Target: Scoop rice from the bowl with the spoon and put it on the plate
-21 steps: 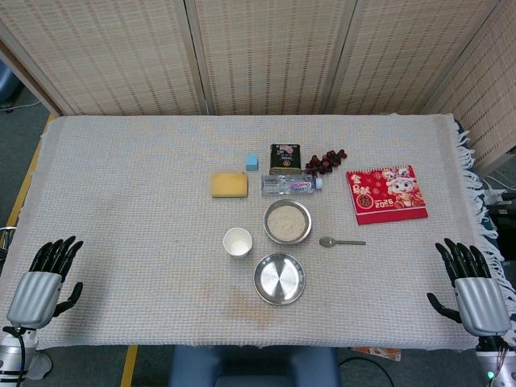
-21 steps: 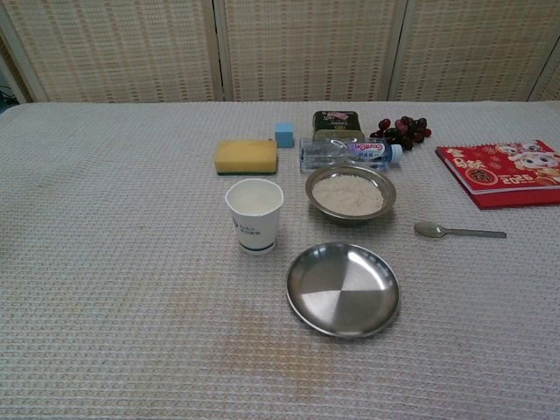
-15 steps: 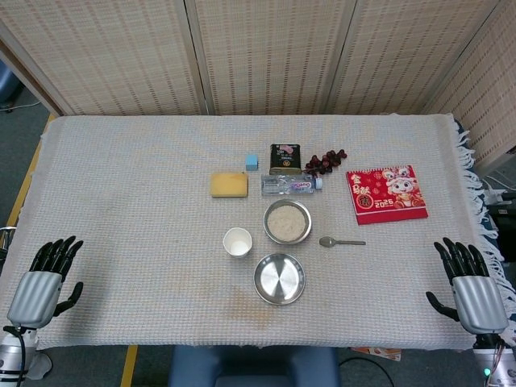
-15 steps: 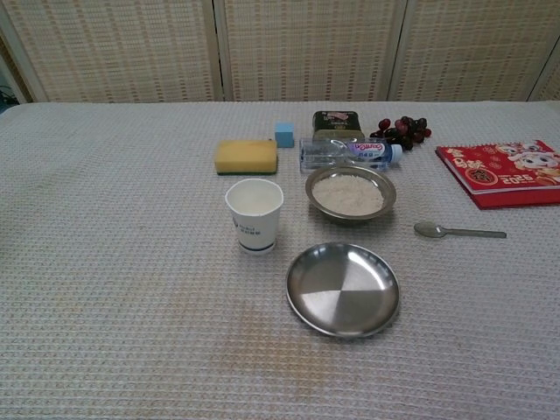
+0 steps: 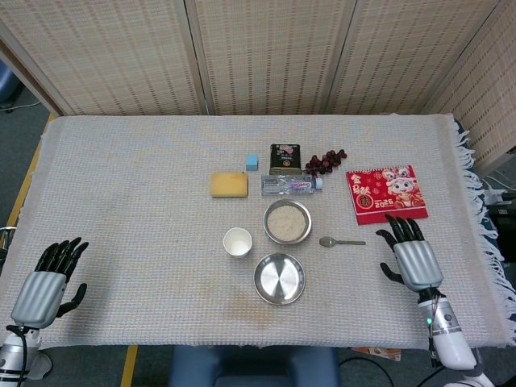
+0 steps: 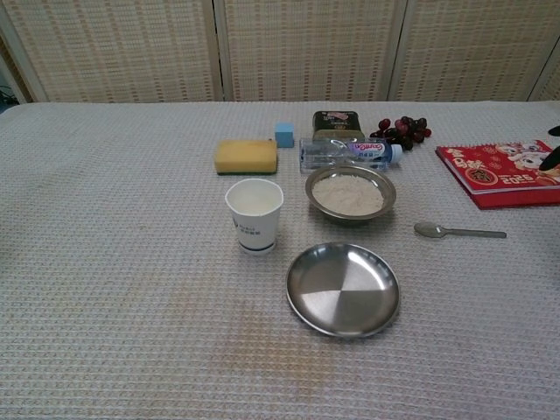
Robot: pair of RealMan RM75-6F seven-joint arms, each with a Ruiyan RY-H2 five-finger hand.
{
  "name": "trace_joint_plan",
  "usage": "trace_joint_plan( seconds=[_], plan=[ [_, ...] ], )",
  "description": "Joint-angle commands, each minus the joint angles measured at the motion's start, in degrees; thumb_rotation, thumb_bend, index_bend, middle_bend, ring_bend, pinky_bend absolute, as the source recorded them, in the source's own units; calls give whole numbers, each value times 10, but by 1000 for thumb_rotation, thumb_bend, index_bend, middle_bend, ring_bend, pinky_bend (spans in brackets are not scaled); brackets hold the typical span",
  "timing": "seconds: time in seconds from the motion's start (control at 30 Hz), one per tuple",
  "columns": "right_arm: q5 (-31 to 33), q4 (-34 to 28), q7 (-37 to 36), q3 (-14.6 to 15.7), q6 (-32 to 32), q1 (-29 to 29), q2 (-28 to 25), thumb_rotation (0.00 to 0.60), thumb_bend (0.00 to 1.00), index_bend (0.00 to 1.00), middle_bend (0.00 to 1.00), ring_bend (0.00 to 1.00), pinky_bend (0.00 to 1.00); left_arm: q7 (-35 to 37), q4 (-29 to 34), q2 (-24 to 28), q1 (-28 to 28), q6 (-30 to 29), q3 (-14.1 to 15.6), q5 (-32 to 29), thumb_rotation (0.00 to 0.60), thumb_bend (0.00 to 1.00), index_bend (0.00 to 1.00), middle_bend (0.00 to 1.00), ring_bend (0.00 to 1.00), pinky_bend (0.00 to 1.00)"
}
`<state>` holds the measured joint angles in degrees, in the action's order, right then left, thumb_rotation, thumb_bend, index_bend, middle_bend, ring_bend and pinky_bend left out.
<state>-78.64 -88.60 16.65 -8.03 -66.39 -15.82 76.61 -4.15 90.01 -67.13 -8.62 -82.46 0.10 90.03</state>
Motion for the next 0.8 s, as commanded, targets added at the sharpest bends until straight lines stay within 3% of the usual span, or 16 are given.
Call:
trace_joint_plan(
  seconds=[0.03, 0.47, 0.8],
  plan=[
    [38, 46, 16, -18, 58, -48, 45, 600, 240, 299, 0, 0, 0, 5, -1, 2, 0, 2, 0, -3, 600, 453, 0, 0, 0, 71],
    [74, 171, 33, -19, 106, -105, 142, 600, 271, 400, 0, 0, 0, 13, -2, 7, 2, 3, 2, -5, 600, 473, 0, 0, 0, 71],
    [86, 217, 21, -19, 123, -130, 176, 600, 315, 441, 0, 0, 0, 18, -3, 8, 1, 4, 2, -6, 600, 473, 0, 0, 0, 71]
  ],
)
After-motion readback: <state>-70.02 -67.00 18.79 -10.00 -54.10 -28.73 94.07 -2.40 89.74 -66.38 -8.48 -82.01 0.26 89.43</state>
